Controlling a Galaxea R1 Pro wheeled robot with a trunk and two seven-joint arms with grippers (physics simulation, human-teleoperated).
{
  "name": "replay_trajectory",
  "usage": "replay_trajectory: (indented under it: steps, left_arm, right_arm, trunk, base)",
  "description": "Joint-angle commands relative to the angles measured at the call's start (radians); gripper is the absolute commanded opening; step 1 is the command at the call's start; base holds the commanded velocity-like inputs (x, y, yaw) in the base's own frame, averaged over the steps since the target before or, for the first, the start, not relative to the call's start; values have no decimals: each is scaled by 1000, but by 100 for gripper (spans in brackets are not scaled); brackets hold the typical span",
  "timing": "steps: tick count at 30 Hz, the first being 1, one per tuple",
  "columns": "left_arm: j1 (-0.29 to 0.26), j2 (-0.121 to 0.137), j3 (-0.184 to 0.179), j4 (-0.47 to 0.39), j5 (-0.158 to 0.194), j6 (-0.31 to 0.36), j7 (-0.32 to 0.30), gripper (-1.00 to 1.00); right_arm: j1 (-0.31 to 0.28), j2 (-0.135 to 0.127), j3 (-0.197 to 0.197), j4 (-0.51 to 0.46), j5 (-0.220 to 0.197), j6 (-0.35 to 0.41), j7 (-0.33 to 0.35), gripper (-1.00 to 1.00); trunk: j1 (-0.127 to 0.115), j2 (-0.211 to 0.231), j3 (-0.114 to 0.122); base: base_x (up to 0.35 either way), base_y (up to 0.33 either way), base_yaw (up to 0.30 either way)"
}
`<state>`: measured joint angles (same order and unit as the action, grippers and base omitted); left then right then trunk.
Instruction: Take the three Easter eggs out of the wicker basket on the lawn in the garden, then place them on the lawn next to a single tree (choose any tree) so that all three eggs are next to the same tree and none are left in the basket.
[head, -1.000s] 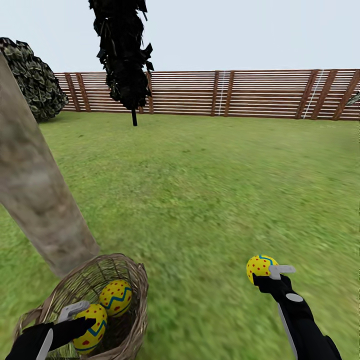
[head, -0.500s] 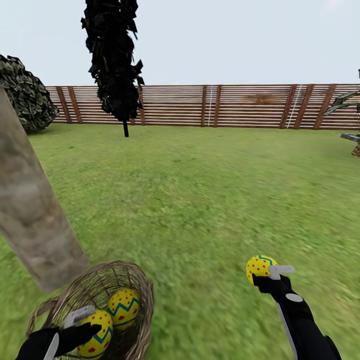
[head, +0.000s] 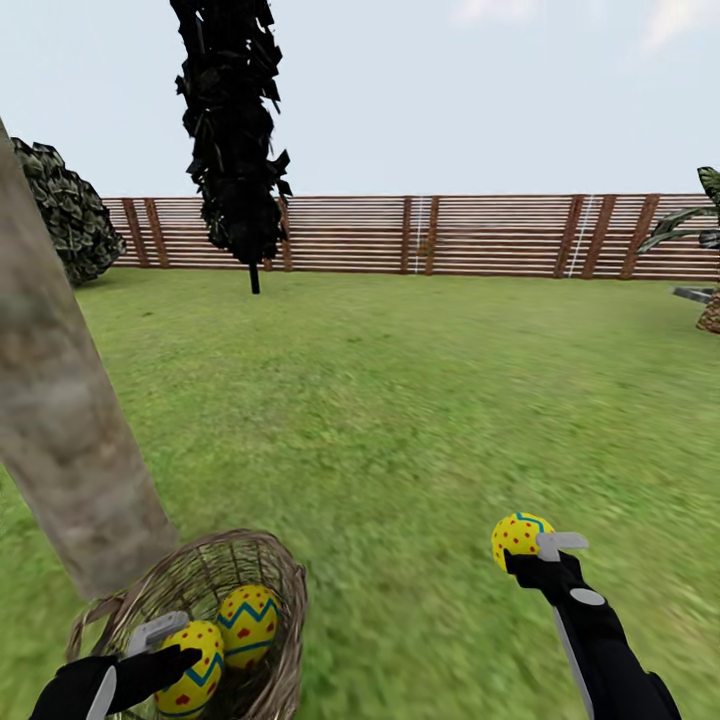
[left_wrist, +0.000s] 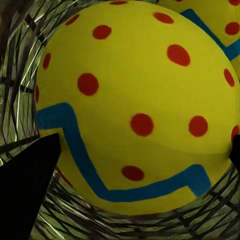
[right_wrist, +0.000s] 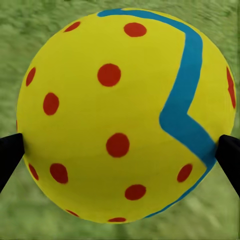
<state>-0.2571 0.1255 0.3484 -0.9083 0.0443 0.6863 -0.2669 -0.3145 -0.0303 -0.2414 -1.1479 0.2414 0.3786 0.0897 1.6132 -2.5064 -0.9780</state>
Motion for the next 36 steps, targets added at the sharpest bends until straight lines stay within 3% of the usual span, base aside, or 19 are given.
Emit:
replay_trajectory:
  steps: [1,19,29,36]
  left_arm:
    - [-1,0,2,0,9,7,-3,-100]
    - [-1,-1,2,0,11,7,-3,-100]
    - [-1,-12,-2,0,8,7,-3,-100]
    - [-1,-15,1,1,9,6,-3,-100]
  right_arm:
    - [-1,0,-1,9,10,4,10,-100]
    - [-1,1,2,23,10,2,9,-100]
    - [-1,1,2,23,10,3,9,-100]
    - [-1,2,2,25,10,3,10,-100]
  trunk:
    - [-1,0,3]
    - [-9,4,73]
    - [-13,7,111]
    - [-40,56,133]
  base:
    - [-1,162,0]
    - [-9,15,0]
    - [-319,0,0]
    - [-327,0,0]
